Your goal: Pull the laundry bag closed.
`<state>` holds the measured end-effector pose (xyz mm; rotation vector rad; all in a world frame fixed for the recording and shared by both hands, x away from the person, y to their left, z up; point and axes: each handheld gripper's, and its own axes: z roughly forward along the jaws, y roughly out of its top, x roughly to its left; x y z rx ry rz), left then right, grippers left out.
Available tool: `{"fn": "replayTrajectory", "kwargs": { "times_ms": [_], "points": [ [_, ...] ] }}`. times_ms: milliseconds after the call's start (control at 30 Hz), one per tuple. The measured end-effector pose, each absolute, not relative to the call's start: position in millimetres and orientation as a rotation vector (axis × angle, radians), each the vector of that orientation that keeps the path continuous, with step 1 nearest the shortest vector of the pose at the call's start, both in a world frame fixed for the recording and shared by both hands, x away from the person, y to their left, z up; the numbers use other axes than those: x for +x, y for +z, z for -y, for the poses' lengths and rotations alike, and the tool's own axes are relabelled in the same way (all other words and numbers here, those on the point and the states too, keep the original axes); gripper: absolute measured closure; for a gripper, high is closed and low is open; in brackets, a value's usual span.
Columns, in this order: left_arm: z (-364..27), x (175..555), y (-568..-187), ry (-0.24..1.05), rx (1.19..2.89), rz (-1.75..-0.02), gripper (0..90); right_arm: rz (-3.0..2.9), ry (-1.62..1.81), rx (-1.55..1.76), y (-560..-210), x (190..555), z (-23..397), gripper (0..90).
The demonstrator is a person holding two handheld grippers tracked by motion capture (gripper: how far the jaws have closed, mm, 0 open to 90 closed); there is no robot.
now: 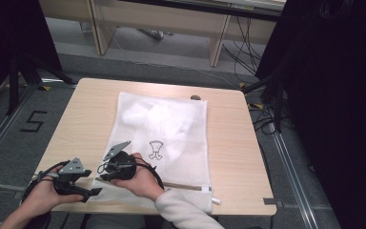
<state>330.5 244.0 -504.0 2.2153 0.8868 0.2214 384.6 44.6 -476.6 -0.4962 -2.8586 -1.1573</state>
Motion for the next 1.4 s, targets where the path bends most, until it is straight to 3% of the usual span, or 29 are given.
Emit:
{"fn": "replayTrajectory", "kwargs": {
  "times_ms": [1400],
  "points": [
    [-244, 331, -505, 0.212, 2.241, -0.871, 19.1, 2.856, -1.001, -0.513, -499, 396, -71, 71.8]
  ]
}}
